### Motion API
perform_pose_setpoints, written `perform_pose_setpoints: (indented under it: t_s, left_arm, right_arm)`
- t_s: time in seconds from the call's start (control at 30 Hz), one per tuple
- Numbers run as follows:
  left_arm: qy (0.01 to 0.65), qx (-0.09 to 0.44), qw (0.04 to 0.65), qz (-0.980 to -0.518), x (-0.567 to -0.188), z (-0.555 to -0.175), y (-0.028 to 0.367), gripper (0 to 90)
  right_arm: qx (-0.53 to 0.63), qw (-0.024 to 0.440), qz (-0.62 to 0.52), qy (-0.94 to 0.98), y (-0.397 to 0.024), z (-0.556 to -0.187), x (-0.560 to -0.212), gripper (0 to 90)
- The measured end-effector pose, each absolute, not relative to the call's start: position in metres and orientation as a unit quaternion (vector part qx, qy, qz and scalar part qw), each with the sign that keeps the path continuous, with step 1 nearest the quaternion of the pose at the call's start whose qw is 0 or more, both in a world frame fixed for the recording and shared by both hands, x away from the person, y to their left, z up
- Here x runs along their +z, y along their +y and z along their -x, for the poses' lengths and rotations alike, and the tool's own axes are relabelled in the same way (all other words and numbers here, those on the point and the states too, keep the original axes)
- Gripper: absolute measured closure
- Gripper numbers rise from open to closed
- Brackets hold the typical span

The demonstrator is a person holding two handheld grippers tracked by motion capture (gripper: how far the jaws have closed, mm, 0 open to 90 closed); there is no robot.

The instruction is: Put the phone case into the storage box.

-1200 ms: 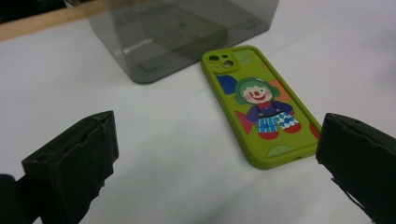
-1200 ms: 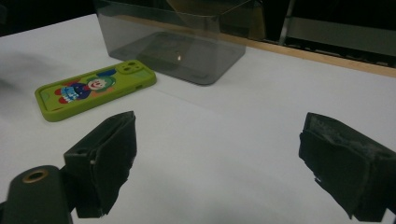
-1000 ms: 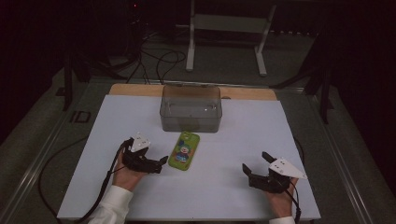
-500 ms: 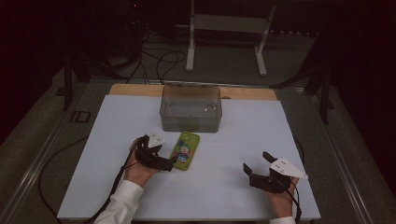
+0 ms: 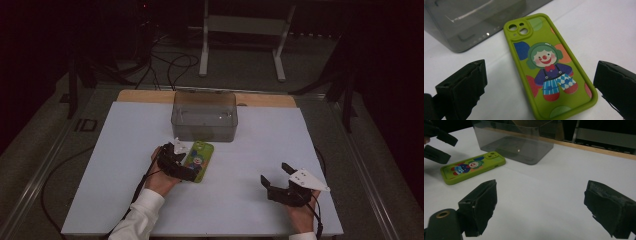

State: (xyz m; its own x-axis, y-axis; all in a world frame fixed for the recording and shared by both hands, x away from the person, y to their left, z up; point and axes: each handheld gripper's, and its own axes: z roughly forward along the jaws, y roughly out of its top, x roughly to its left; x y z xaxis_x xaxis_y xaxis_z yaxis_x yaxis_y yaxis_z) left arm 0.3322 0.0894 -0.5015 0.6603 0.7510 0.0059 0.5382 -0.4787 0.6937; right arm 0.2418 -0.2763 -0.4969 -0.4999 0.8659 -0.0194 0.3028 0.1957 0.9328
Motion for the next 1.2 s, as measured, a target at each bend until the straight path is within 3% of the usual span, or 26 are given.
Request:
perform_pose_setpoints:
  t_s: [0.4, 0.93, 1.2]
  left_arm:
    - [0.387, 0.15, 0.321, -0.851, -0.507, -0.34, 0.073, 0.0]
    - [0.408, 0.131, 0.249, -0.869, -0.523, -0.35, 0.053, 0.0]
    - [0.427, 0.108, 0.233, -0.867, -0.522, -0.353, 0.051, 4.9]
  right_arm:
    - [0.485, 0.289, -0.407, 0.718, -0.276, -0.242, -0.497, 11.2]
    - [0.485, 0.288, -0.408, 0.718, -0.276, -0.242, -0.497, 11.2]
    - [0.483, 0.288, -0.408, 0.719, -0.275, -0.242, -0.498, 11.2]
